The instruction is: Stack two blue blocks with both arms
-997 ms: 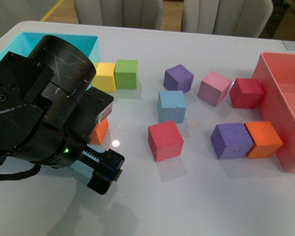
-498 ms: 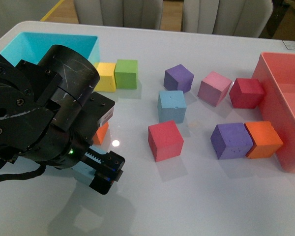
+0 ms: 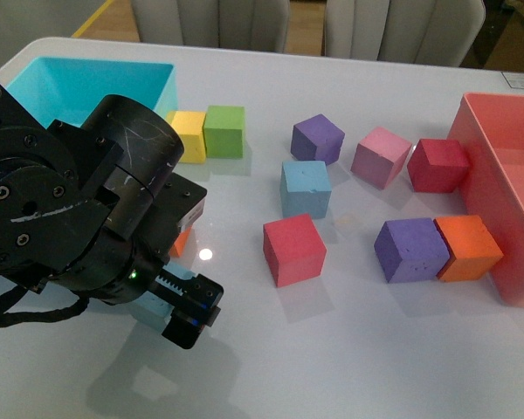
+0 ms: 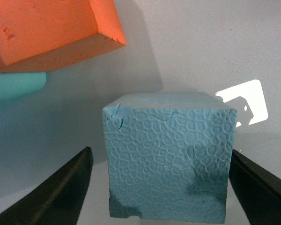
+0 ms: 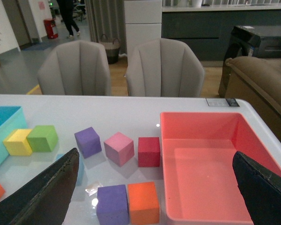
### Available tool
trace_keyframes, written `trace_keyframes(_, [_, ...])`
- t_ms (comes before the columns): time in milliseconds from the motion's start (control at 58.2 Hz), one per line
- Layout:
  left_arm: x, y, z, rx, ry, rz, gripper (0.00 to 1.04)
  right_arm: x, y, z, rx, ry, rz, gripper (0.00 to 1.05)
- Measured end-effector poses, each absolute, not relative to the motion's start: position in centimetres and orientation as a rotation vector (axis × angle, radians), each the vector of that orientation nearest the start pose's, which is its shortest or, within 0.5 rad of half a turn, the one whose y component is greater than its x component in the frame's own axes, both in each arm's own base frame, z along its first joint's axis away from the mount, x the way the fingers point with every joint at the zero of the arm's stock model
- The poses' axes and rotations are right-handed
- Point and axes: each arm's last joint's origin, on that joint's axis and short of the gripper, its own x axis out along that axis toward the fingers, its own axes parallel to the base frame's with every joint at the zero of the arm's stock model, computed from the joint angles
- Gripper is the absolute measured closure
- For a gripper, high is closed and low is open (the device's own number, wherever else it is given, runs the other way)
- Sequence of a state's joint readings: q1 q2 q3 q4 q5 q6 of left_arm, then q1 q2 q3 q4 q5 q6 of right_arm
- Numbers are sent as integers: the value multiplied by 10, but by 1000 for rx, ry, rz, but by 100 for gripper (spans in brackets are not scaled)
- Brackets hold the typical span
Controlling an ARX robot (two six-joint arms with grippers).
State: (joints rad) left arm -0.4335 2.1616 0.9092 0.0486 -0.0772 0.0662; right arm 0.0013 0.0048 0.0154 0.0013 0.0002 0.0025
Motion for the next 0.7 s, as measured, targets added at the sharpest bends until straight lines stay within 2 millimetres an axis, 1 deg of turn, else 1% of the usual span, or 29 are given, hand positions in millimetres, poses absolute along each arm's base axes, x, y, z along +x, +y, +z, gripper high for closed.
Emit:
trace_keyframes(17, [305, -139, 19, 364, 1162, -351, 30, 97, 0, 169, 2, -12, 1, 9])
trace_keyframes(69, [305, -139, 19, 366, 1164, -351, 41, 97, 0, 169, 2, -12, 1, 9])
trace_keyframes(155, [304, -139, 21, 368, 1165, -352, 52, 97, 0, 169, 2, -12, 1, 9])
trace_keyframes(258, [300, -138, 27, 377, 1165, -353, 60, 97, 0, 169, 2, -12, 1, 9])
trace_keyframes(361, [294, -138, 40, 412, 1157, -370, 65, 97, 0, 169, 2, -12, 1, 9])
trace_keyframes(430, [292, -138, 49, 432, 1147, -379, 66, 97, 0, 169, 2, -12, 1, 9])
trace_keyframes(533, [290, -139, 68, 454, 1114, -398, 68, 97, 0, 169, 2, -12, 1, 9])
trace_keyframes(567, [290, -139, 79, 459, 1095, -400, 69, 97, 0, 169, 2, -12, 1, 9])
trace_keyframes(653, [293, -141, 93, 461, 1066, -405, 70, 97, 0, 169, 2, -12, 1, 9])
trace_keyframes(705, [299, -146, 106, 460, 1033, -410, 71, 97, 0, 169, 2, -12, 1, 9])
